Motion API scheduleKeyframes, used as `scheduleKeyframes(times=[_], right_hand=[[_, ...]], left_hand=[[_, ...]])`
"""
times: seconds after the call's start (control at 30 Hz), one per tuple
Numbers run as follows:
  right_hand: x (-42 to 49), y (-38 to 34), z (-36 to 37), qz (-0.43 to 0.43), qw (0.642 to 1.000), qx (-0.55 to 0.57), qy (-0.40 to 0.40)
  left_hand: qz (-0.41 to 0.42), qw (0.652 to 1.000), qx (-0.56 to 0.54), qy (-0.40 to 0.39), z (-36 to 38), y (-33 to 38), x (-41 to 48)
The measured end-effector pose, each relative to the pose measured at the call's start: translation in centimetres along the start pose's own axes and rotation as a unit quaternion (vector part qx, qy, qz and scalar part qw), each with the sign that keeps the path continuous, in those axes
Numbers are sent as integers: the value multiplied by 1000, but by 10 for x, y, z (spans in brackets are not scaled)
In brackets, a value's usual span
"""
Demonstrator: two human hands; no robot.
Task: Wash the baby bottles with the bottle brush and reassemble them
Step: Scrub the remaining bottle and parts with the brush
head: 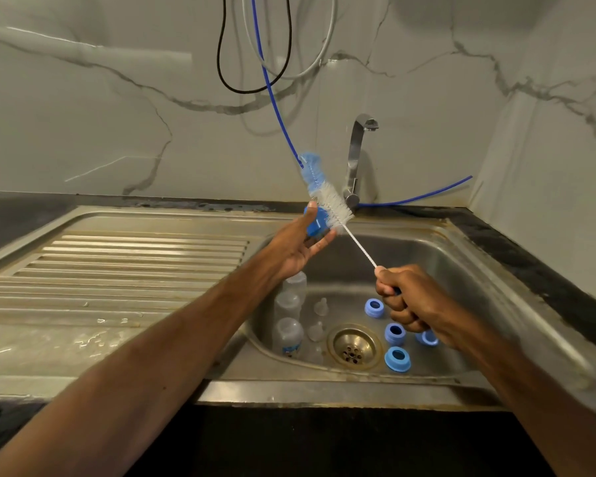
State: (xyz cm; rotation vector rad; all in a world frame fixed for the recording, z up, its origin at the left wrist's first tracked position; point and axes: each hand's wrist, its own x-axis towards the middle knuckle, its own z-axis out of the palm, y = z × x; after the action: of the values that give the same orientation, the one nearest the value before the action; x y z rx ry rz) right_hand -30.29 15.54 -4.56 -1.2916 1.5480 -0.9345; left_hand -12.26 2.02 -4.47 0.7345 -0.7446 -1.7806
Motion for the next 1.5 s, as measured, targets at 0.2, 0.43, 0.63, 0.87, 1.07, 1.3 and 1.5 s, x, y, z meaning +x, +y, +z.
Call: scheduleKeyframes(times=[0.2, 0.43, 0.63, 0.87, 1.07, 1.3, 1.5], right_hand=[[8, -3, 2, -16, 999, 21, 21], [2, 1, 0, -13, 1000, -10, 22], [2, 2, 0, -7, 999, 38, 12], [7, -3, -2, -6, 998, 54, 12], [0, 0, -3, 26, 998, 54, -13], [-2, -2, -2, 15, 998, 57, -3], [6, -2, -1, -13, 999, 2, 43]], left_hand=[[-39, 998, -22, -36, 9, -8, -6], [-34, 995, -96, -11, 6, -4, -3], [16, 998, -25, -47, 21, -7, -4], [28, 996, 54, -66, 7, -3, 1], [29, 996, 5, -83, -6, 7, 5], [123, 974, 155, -106, -10, 3, 12], [155, 919, 346, -107, -15, -7, 6]])
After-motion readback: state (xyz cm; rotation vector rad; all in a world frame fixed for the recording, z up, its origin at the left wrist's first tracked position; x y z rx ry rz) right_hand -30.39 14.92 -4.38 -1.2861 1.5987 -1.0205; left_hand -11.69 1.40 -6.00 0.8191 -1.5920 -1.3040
